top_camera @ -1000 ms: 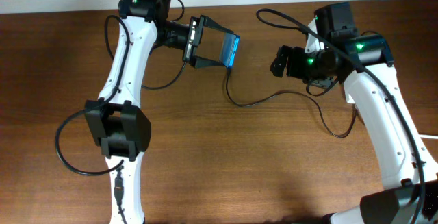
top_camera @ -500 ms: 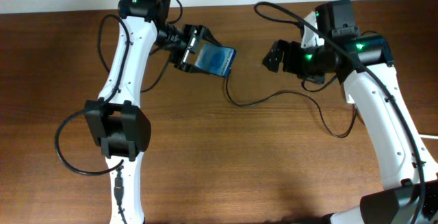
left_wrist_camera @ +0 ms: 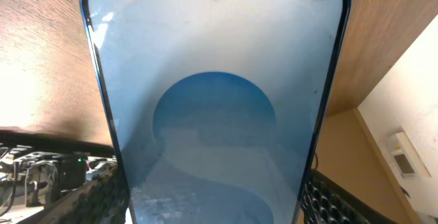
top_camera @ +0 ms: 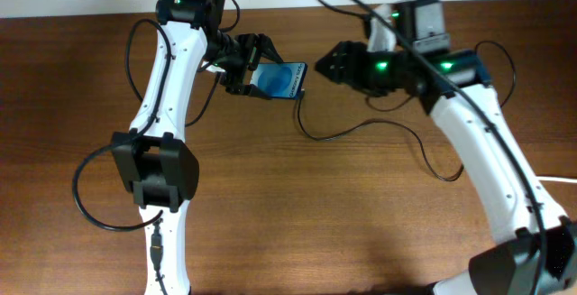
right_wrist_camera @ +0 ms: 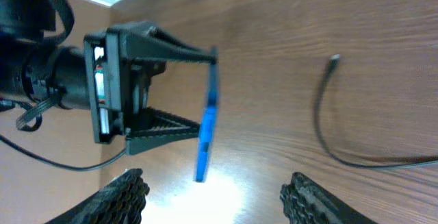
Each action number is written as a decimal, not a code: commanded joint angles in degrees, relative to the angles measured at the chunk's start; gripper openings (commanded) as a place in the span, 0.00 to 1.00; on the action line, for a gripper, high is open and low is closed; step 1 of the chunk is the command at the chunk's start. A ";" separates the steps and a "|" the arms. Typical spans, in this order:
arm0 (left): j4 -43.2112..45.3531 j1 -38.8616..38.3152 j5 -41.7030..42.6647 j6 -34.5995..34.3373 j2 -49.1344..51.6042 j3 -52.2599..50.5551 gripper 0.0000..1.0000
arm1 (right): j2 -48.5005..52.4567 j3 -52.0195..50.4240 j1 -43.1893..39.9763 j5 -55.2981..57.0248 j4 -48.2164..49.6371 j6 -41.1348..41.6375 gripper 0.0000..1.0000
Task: Plug charger to phone and switch on socket
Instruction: 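Reach the right gripper to the phone and grasp its side edge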
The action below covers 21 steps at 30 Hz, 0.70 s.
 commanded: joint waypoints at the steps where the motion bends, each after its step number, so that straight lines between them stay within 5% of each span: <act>1: -0.09 -0.07 0.66 -1.42 -0.39 1.57 0.00 | 3.30 -0.68 3.19 -0.85 2.12 3.30 0.60; 12: -0.11 -0.85 -0.50 -1.79 -0.39 1.57 0.00 | 10.29 -0.70 7.96 0.72 8.07 9.14 0.38; 21: -0.07 -2.21 -1.27 -2.49 -0.39 1.57 0.00 | 10.32 -0.72 10.34 4.79 10.36 10.34 0.36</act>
